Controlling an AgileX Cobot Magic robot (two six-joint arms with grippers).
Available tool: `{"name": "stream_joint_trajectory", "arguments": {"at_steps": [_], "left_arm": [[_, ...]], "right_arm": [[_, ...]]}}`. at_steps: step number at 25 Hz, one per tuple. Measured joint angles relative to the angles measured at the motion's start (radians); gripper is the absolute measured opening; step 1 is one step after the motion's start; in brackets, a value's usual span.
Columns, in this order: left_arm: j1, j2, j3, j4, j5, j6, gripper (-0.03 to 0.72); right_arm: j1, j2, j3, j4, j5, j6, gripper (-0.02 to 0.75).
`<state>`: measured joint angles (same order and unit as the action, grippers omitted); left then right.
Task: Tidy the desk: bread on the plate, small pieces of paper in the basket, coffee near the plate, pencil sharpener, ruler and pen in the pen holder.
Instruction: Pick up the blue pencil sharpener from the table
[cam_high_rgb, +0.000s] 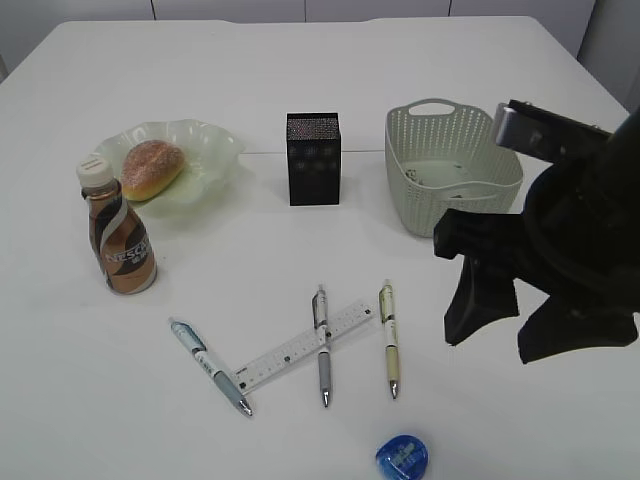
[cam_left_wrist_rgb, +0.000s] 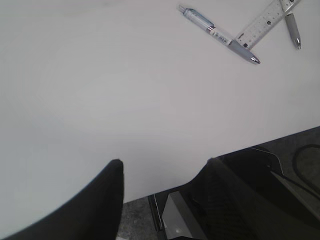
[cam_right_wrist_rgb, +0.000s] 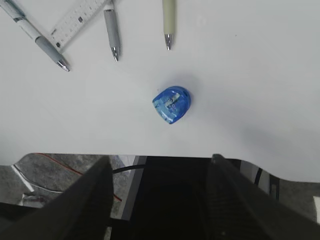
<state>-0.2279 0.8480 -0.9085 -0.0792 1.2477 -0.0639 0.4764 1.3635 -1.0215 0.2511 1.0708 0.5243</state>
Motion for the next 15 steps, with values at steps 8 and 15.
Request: {"name": "stream_joint_trajectory", "arguments": {"at_steps": [8, 15], "left_arm": [[0.000, 0.000, 0.000, -0.001, 0.000, 0.000, 0.380], [0.000, 0.000, 0.000, -0.001, 0.000, 0.000, 0.379]], "right_arm": [[0.000, 0.011, 0.000, 0.026, -0.036, 0.045, 0.465], [0.000, 0.137, 0.000, 0.032, -0.006, 0.015, 0.597]]}}
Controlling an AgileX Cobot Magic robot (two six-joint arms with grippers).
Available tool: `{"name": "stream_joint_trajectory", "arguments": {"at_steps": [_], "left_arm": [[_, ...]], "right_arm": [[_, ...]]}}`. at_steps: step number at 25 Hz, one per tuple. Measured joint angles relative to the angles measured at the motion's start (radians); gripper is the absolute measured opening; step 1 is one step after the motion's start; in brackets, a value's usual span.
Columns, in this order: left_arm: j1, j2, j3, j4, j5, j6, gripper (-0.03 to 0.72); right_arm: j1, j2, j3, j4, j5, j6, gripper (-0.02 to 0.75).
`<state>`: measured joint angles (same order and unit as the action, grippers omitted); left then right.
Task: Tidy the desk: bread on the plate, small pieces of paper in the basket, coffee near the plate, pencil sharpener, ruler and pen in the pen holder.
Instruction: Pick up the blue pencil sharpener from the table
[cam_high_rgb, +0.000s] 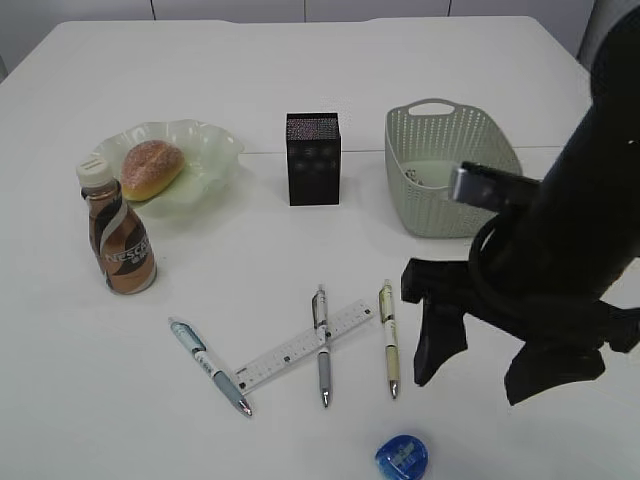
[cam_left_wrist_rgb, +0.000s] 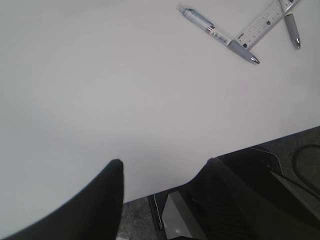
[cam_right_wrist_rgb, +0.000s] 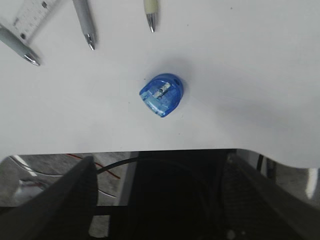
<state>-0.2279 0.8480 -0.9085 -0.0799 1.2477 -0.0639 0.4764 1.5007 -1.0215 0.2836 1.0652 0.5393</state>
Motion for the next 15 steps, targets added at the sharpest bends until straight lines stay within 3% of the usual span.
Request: {"name": "stream_joint_trajectory", "arguments": {"at_steps": [6, 15], "left_arm": [[0.000, 0.000, 0.000, -0.002, 0.000, 0.000, 0.379], [0.000, 0.000, 0.000, -0.034, 0.000, 0.000, 0.379]], "right_arm": [[0.000, 0.101, 0.000, 0.000, -0.047, -0.301, 0.607], [0.000, 0.241, 0.000, -0.020, -0.079, -0.559, 0.597]]}}
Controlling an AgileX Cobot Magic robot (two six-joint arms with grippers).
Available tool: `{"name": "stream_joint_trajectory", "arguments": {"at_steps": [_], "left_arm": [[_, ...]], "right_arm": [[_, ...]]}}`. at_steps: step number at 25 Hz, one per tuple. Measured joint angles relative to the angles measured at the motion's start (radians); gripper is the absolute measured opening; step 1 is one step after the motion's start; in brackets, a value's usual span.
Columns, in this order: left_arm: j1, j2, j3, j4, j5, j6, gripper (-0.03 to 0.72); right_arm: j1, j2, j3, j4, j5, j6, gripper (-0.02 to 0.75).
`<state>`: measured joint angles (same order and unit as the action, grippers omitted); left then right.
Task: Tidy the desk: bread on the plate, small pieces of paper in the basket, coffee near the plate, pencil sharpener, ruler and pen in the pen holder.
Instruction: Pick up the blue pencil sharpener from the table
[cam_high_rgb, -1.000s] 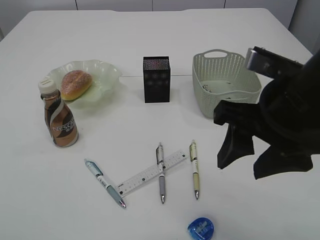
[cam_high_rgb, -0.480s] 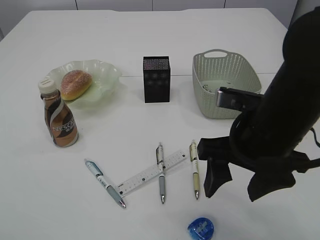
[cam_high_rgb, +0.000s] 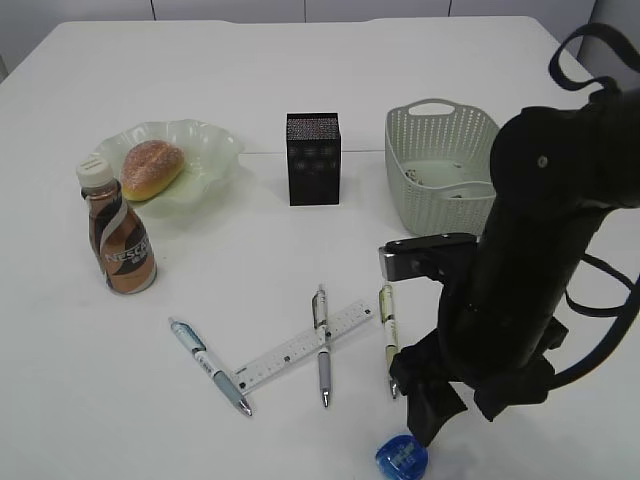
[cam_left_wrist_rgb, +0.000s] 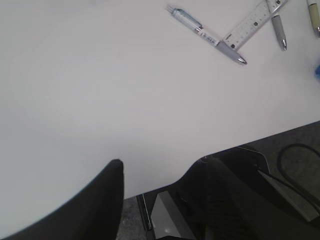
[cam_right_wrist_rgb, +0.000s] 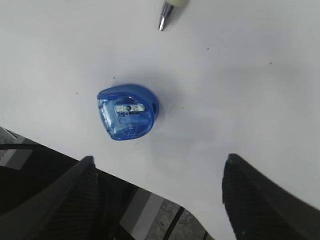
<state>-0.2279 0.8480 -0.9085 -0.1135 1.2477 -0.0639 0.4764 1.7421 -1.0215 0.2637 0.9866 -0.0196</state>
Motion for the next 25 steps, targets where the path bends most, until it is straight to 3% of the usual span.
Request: {"name": "stream_joint_trajectory", "arguments": {"at_steps": [14, 17, 22, 25], "left_arm": [[0.000, 0.000, 0.000, -0.034, 0.000, 0.000, 0.379], [0.000, 0.000, 0.000, -0.043, 0.000, -0.002, 0.379], [0.000, 0.000, 0.000, -0.049, 0.000, -0.002, 0.379], [0.000, 0.000, 0.000, -0.051, 0.000, -0.002, 0.379]], "right_arm": [[0.000, 0.022, 0.000, 0.046, -0.082, -0.092, 0.581], [0.036, 0.022, 0.000, 0.004, -0.091, -0.100, 0.572], [0.136, 0.023, 0.000, -0.165, -0.128, 0.020, 0.567], [0.149, 0.035, 0.000, -0.197, -0.130, 0.054, 0.567]]}}
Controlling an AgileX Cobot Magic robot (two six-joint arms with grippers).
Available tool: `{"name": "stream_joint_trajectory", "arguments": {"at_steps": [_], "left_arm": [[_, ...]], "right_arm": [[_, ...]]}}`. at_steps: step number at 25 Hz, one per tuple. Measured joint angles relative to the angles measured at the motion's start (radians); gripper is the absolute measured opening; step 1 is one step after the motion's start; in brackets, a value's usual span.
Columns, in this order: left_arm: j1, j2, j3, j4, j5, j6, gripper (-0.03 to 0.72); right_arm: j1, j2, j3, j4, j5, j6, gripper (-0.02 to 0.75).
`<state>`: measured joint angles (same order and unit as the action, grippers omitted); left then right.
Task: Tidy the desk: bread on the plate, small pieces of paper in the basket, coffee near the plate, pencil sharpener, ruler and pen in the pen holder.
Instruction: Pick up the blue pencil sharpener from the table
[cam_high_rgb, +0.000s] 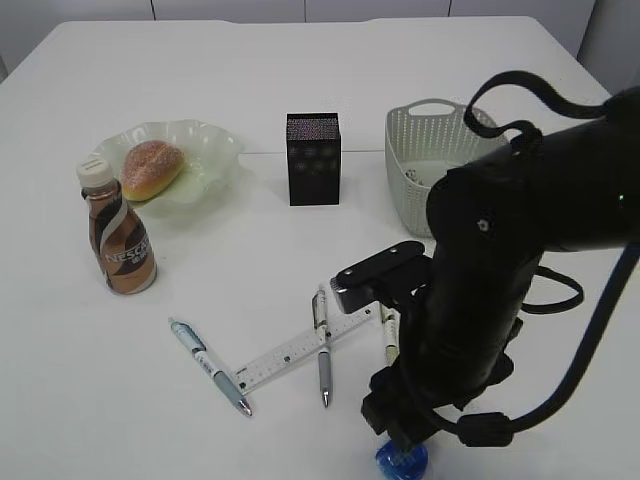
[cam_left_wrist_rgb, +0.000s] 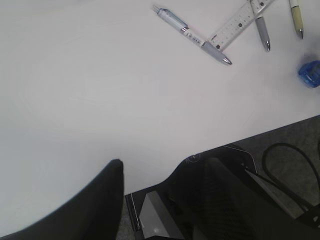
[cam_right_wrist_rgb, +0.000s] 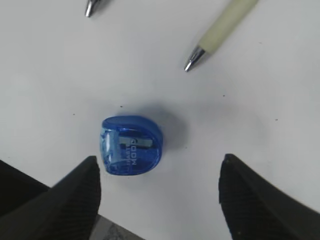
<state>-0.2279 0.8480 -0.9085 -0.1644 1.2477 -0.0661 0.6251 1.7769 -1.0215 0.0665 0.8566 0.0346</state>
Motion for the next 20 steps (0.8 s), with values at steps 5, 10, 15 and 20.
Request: {"name": "stream_joint_trajectory", "arguments": {"at_steps": [5, 10, 15, 20], "left_arm": [[0.000, 0.000, 0.000, -0.001, 0.000, 0.000, 0.379], [0.000, 0.000, 0.000, -0.001, 0.000, 0.000, 0.379], [0.000, 0.000, 0.000, -0.001, 0.000, 0.000, 0.379], [0.000, 0.000, 0.000, -0.002, 0.000, 0.000, 0.379]], "right_arm": [[0.002, 0.050, 0.000, 0.008, -0.008, 0.010, 0.566], [0.002, 0.064, 0.000, 0.043, -0.027, 0.018, 0.563], [0.024, 0.071, 0.000, 0.064, -0.039, 0.028, 0.563], [0.029, 0.101, 0.000, 0.064, -0.043, 0.039, 0.563]]}}
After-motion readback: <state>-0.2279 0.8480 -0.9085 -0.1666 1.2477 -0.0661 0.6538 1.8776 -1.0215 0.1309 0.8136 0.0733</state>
